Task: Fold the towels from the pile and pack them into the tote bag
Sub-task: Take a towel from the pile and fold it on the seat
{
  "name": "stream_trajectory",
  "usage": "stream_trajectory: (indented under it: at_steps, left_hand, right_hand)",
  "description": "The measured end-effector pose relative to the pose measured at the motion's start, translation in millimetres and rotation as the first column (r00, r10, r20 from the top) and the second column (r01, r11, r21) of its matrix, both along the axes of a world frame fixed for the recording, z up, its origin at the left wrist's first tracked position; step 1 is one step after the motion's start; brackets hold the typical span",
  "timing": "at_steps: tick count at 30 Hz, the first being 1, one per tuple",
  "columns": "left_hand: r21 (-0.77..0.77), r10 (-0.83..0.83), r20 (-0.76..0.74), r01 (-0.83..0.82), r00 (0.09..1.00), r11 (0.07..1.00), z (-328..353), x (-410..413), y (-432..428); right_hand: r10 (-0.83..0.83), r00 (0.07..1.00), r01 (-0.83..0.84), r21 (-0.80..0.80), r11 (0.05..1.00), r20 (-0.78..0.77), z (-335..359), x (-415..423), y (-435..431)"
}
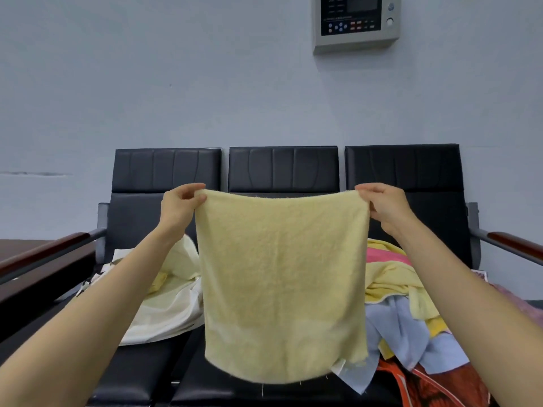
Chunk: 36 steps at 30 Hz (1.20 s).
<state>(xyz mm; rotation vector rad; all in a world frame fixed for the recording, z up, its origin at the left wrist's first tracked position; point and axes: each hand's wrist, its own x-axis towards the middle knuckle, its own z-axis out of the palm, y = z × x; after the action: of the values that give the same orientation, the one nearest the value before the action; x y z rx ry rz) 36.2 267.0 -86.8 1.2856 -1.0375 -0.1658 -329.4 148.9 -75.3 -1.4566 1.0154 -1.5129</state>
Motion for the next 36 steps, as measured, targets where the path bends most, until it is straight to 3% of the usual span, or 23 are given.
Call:
stream_trajectory:
  at_steps: [3,6,14,17,21,25,28,30,36]
  left_hand:
    - [0.075,0.113,0.197,-0.130,0.974,0.989,-4,0,-11]
    - [0.069,0.158,0.285,-0.185,0.945,0.980,-6,-1,-21]
    - [-0.044,0.269,0.296,-0.268,0.917,0.962,-1,2,-19]
    - [-0.001,0.226,0.305,-0.237,0.925,0.972,-13,1,-5]
    - [-0.007,0.173,0.189,-0.175,0.967,0.985,-26,-6,16]
    - [-0.155,0.183,0.066,-0.171,0.981,0.973,-18,-13,28]
    - [-0.178,0.177,0.039,-0.168,0.983,0.970,-12,-10,25]
    - [-0.130,0.174,0.047,-0.166,0.984,0.978,-15,-5,15]
    - [0.260,0.161,0.157,-0.198,0.974,0.945,-76,8,-30]
  right_hand:
    - [-0.048,0.998,0.051,0.081,0.995,-0.044,-9,3,-20]
    - [-0.144,0.987,0.147,0.046,0.988,-0.073,-12,10,-31]
    - [-0.351,0.895,0.230,-0.388,0.893,-0.277,-12,16,-17]
    - [-0.378,0.874,0.213,-0.458,0.863,-0.306,-21,17,-4]
    - [-0.261,0.902,0.116,-0.388,0.914,-0.344,-31,20,22]
    - [-0.211,0.956,0.113,-0.407,0.906,-0.204,-23,24,35]
    - [-0.234,0.958,0.140,-0.436,0.889,-0.168,-16,27,34]
    - [-0.231,0.950,0.129,-0.408,0.904,-0.212,-19,29,25]
    - [-0.120,0.883,0.081,-0.103,0.991,-0.453,-78,42,-30]
